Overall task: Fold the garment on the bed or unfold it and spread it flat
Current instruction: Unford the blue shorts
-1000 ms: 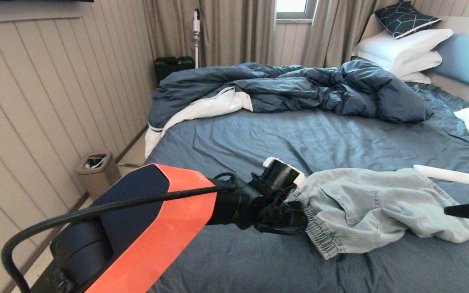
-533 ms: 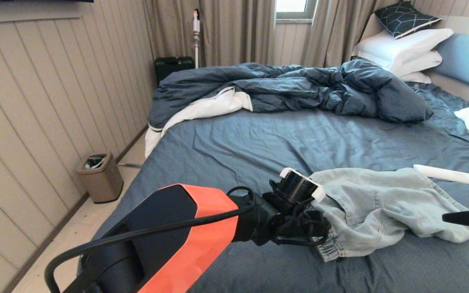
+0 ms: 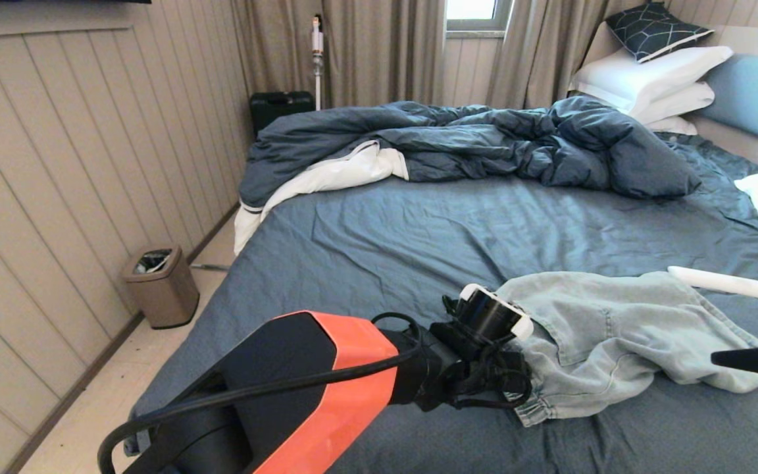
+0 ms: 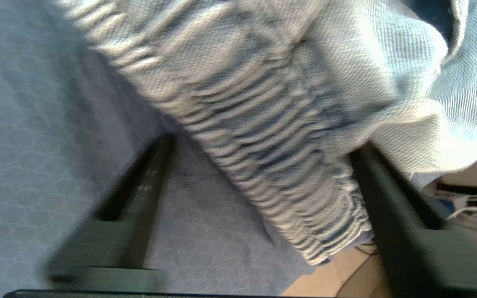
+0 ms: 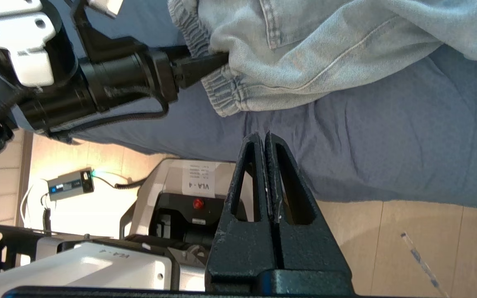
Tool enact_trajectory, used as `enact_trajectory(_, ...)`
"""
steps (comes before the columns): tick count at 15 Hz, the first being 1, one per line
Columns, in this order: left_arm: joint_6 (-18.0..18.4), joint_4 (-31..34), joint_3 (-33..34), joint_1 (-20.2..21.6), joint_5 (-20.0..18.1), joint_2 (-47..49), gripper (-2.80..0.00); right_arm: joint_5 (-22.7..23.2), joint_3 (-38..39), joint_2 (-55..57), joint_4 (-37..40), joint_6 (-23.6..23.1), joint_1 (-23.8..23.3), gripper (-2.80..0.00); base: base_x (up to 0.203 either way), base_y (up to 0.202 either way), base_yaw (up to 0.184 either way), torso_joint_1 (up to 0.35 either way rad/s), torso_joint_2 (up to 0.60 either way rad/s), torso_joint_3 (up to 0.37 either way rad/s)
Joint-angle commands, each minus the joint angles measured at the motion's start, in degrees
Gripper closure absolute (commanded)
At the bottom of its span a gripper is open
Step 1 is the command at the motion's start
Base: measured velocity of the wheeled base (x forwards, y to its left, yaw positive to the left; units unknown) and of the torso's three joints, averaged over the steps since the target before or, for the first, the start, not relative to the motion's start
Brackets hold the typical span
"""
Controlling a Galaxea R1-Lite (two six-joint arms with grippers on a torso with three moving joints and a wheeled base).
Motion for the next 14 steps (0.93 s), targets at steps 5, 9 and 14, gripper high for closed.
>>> enact_trajectory(5,2.04,-1.4,-0.07,-0.34,-0.24,-0.07,0.0,0.34,0.05,-0.6,-0.6,-0.41,0.07,0.0,0.0,0.0,0.0,0.0,0.0,0.0)
enact_trajectory(9,2.17,-1.54,0.01,-0.04,-0.19,-1.43,0.0,0.34,0.65,-1.72,-0.92,-0.59,0.15,0.0,0.0,0.0,0.0,0.0,0.0,0.0)
enact_trajectory(14,-3.35,4.45,2.18,4.33,0.48,-7.44,0.0,0.25,0.65,-2.71,-1.98,-1.2,0.15,0.0,0.0,0.0,0.0,0.0,0.0,0.0)
